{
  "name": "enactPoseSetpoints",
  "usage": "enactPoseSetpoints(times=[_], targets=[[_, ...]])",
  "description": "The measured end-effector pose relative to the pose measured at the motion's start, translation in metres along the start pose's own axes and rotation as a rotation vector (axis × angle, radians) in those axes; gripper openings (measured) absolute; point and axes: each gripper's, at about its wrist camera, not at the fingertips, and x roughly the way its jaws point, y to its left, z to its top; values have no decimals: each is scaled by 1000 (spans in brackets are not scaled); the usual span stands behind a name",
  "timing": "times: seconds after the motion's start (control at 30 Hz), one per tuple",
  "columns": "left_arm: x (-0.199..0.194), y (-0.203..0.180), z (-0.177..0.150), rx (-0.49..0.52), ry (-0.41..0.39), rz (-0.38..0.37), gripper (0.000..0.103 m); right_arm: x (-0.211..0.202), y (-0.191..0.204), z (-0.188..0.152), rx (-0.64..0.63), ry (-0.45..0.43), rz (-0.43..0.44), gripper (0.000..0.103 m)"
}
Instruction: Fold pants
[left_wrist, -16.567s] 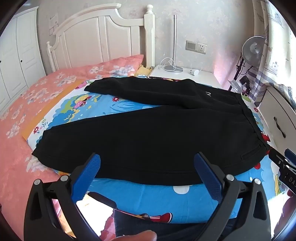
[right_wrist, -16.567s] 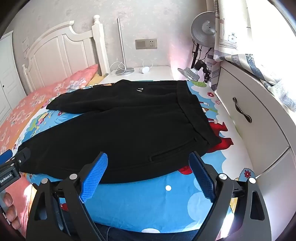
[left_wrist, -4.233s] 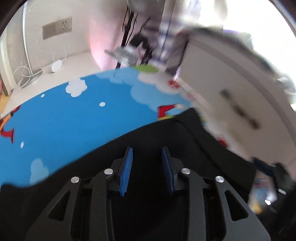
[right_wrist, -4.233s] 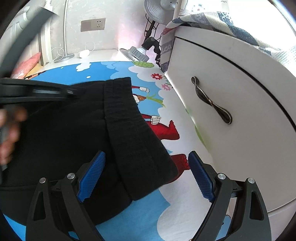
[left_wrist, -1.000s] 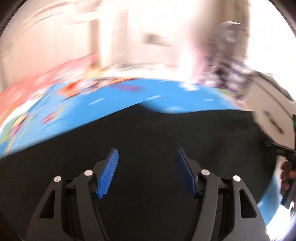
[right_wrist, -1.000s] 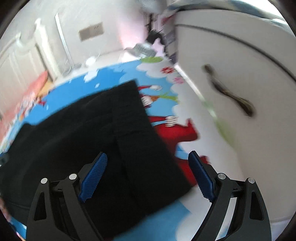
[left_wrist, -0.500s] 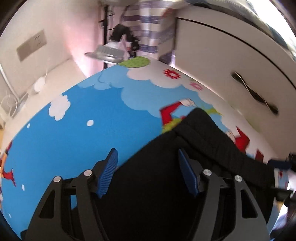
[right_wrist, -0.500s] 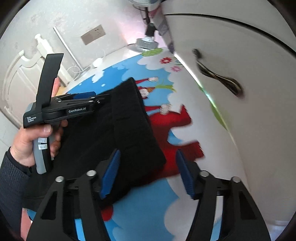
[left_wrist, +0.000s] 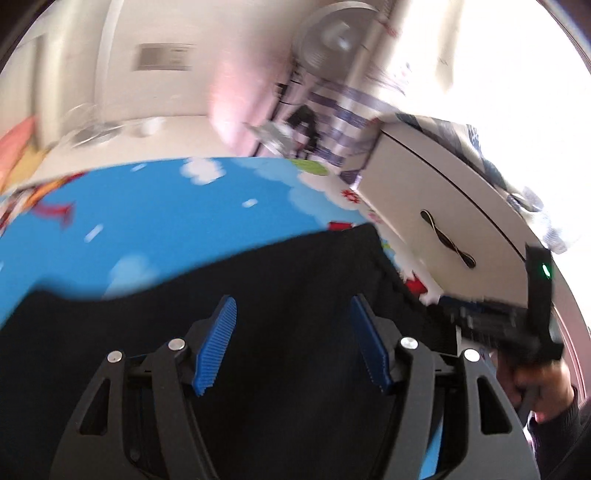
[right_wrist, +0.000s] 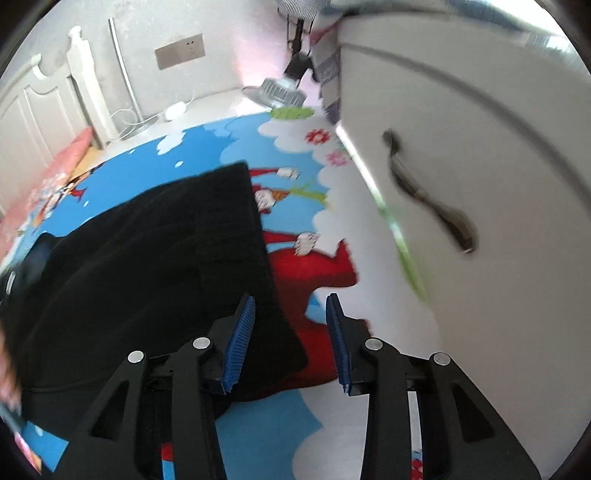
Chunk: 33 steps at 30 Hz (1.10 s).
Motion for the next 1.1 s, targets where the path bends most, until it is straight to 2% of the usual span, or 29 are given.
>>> enactPoseSetpoints(times=[0.03, 0.1, 0.2, 0.27, 0.37, 0.43, 0.47, 0.5, 0.53, 0.6, 0.67, 0.73, 0.8, 0.83, 0.87, 0.9, 0.93, 1.0, 1.1], targets=[[-18, 8, -20, -21, -4, 20, 57, -13, 5, 1, -10, -51, -29, 62], [-43, 18, -49, -43, 0, 63, 54, -36, 21, 3, -53, -151, -46, 80], [-86, 38, -92, -67, -13, 172, 52, -48, 59, 2, -131, -190, 51, 86], [-110, 65, -113, -148, -26, 219, 52, -46, 94, -4, -184, -159, 116, 86], [-155, 120, -147, -297, -60, 367, 52, -46, 141, -14, -213, -124, 240, 86], [-186, 154, -166, -386, -92, 419, 43, -48, 173, -21, -249, -110, 253, 86], [-203, 169, -174, -399, -104, 479, 43, -48, 196, -25, -284, -89, 249, 86], [-222, 180, -181, -401, -115, 581, 49, -49, 214, -29, -318, -75, 255, 86], [-237, 189, -186, -413, -133, 630, 50, -51, 228, -34, -346, -71, 265, 86], [-284, 218, -206, -522, -213, 671, 50, -58, 264, -44, -440, -99, 298, 86], [-332, 239, -228, -630, -310, 770, 50, -64, 299, -52, -538, -127, 298, 86], [-374, 253, -252, -741, -413, 844, 50, -67, 336, -62, -631, -129, 337, 86], [-418, 266, -287, -927, -520, 963, 51, -72, 371, -73, -688, -113, 391, 86], [-432, 272, -299, -1003, -550, 993, 54, -72, 385, -77, -709, -105, 410, 86], [-447, 280, -320, -1117, -607, 960, 54, -72, 403, -81, -734, -90, 448, 86], [-454, 289, -338, -1209, -648, 878, 55, -73, 412, -84, -741, -72, 485, 86], [-461, 303, -359, -1303, -686, 759, 55, -71, 422, -85, -742, -44, 528, 86], [-461, 321, -376, -1377, -721, 594, 55, -62, 444, -89, -734, 14, 609, 86], [-452, 341, -386, -1402, -708, 481, 53, -46, 469, -101, -759, 52, 582, 86]])
